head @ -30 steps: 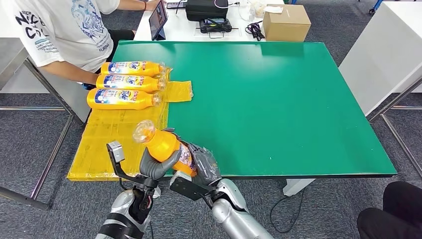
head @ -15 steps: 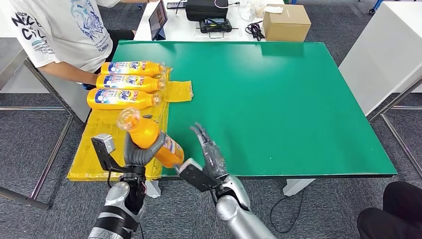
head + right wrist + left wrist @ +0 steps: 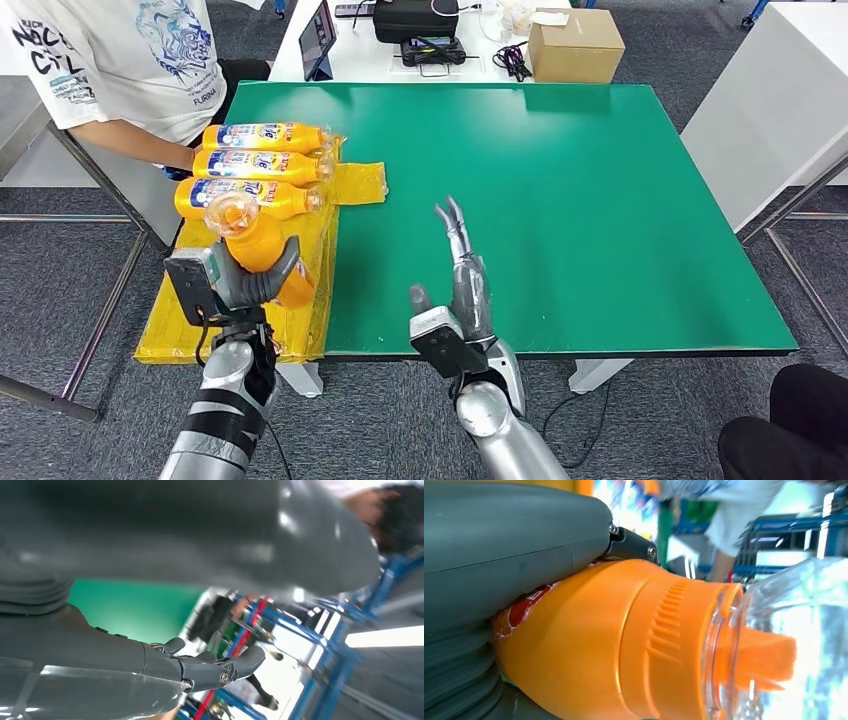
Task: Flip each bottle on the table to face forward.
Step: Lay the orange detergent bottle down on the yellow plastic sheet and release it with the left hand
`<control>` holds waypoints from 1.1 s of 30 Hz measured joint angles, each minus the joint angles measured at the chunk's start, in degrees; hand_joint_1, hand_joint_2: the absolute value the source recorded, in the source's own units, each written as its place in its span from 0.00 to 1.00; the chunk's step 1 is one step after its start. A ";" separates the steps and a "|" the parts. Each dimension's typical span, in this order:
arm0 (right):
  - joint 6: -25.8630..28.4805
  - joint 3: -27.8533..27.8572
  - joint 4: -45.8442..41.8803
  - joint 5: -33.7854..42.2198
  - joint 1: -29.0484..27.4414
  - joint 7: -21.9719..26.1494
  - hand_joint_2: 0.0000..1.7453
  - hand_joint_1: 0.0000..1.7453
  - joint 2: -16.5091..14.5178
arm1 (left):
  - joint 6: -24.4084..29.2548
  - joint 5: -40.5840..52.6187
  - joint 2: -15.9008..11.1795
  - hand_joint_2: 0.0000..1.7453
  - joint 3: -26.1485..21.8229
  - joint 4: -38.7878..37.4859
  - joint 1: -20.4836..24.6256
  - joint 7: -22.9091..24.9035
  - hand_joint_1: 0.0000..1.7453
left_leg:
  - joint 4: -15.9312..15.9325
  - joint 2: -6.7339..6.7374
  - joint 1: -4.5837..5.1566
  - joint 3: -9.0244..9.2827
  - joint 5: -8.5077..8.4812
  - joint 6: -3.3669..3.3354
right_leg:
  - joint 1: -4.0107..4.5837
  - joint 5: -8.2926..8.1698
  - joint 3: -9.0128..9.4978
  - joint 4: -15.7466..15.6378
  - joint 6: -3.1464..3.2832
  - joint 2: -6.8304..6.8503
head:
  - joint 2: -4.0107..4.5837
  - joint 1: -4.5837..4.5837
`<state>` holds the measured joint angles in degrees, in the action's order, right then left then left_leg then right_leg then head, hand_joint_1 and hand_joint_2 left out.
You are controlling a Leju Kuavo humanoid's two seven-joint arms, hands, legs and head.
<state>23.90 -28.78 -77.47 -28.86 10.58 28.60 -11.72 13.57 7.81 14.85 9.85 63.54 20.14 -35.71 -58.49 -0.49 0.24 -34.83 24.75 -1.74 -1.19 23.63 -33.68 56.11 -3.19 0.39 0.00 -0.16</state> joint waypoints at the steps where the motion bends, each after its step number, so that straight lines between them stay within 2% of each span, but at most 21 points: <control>1: 0.20 0.08 -1.35 0.42 -0.22 0.28 0.00 0.00 0.08 | 1.84 2.25 -0.12 1.00 -0.02 -0.19 0.54 -0.10 1.00 | 0.00 0.00 0.00 0.00 0.00 0.00 | 0.00 0.00 -0.01 0.00 0.00 0.00 | 0.00 0.01; 3: 0.55 0.24 -4.12 1.86 -0.62 1.20 0.00 0.00 0.18 | 7.42 10.22 -0.54 1.00 0.36 -0.97 1.85 0.33 1.00 | 0.00 -0.01 0.00 -0.03 -0.02 -0.02 | 0.00 -0.01 -0.04 0.00 -0.01 0.00 | 0.00 0.00; 7: -0.40 0.41 -9.91 4.52 -0.26 2.03 0.00 0.00 0.55 | 18.78 36.74 -3.06 1.00 3.22 -6.99 7.67 4.88 1.00 | -0.01 -0.03 0.00 -0.05 -0.07 -0.05 | 0.00 -0.02 -0.03 0.01 -0.01 0.02 | 0.00 -0.01; 9: -1.42 0.44 -11.58 4.88 0.06 1.92 0.00 0.00 0.65 | 20.96 46.07 -4.48 1.00 5.05 -10.72 10.53 7.51 1.00 | -0.01 0.02 0.00 -0.03 -0.07 -0.04 | 0.00 -0.04 -0.02 0.02 -0.01 -0.01 | 0.00 -0.01; 12: -1.96 0.45 -12.78 5.11 0.23 1.89 0.00 0.00 0.77 | 21.89 51.58 -5.77 1.00 6.88 -14.70 13.26 9.56 1.00 | -0.01 0.10 0.00 -0.02 -0.08 -0.04 | 0.00 -0.05 -0.03 0.02 -0.01 -0.05 | 0.00 -0.01; 15: -2.49 0.46 -13.37 5.13 0.48 1.96 0.00 0.00 0.89 | 20.23 56.84 -7.00 1.00 8.60 -18.13 15.43 12.38 1.00 | -0.01 0.05 0.00 -0.04 -0.08 -0.04 | 0.00 -0.05 -0.04 0.02 -0.02 -0.04 | 0.00 -0.01; 20: -3.89 0.47 -13.83 5.30 0.64 2.08 0.00 0.00 0.96 | 11.18 63.19 -9.10 1.00 11.63 -24.46 19.23 14.42 1.00 | 0.00 0.09 0.00 -0.05 -0.08 -0.04 | 0.00 -0.05 -0.04 0.04 -0.02 -0.06 | 0.00 0.00; 22: -4.18 0.47 -13.91 5.37 0.64 2.10 0.00 0.00 1.04 | 8.51 63.53 -9.94 1.00 12.59 -26.57 20.17 14.18 1.00 | 0.00 0.11 0.00 -0.05 -0.08 -0.04 | 0.00 -0.05 -0.05 0.04 -0.02 -0.07 | 0.00 0.00; 29: -4.73 0.47 -14.04 5.44 0.64 2.10 0.00 0.00 1.19 | 5.35 62.65 -11.54 1.00 13.97 -30.36 21.75 13.17 1.00 | 0.00 0.04 0.00 -0.06 -0.08 -0.04 | 0.00 -0.05 -0.05 0.04 -0.02 -0.05 | 0.00 -0.03; 33: -5.35 0.46 -14.04 5.84 0.63 2.20 0.00 0.00 1.22 | -1.57 58.51 -12.29 1.00 14.08 -32.00 22.19 10.47 1.00 | 0.00 0.05 0.00 -0.06 -0.08 -0.04 | 0.00 -0.05 -0.05 0.04 -0.02 -0.05 | 0.00 -0.02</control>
<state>18.56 -28.32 -91.52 -23.02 11.21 30.80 -10.50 12.00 66.32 2.56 23.93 31.55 42.33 -25.25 -58.49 -0.44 0.23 -34.89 24.67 -1.77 -1.20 23.58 -33.73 56.16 -3.21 0.34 0.00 -0.18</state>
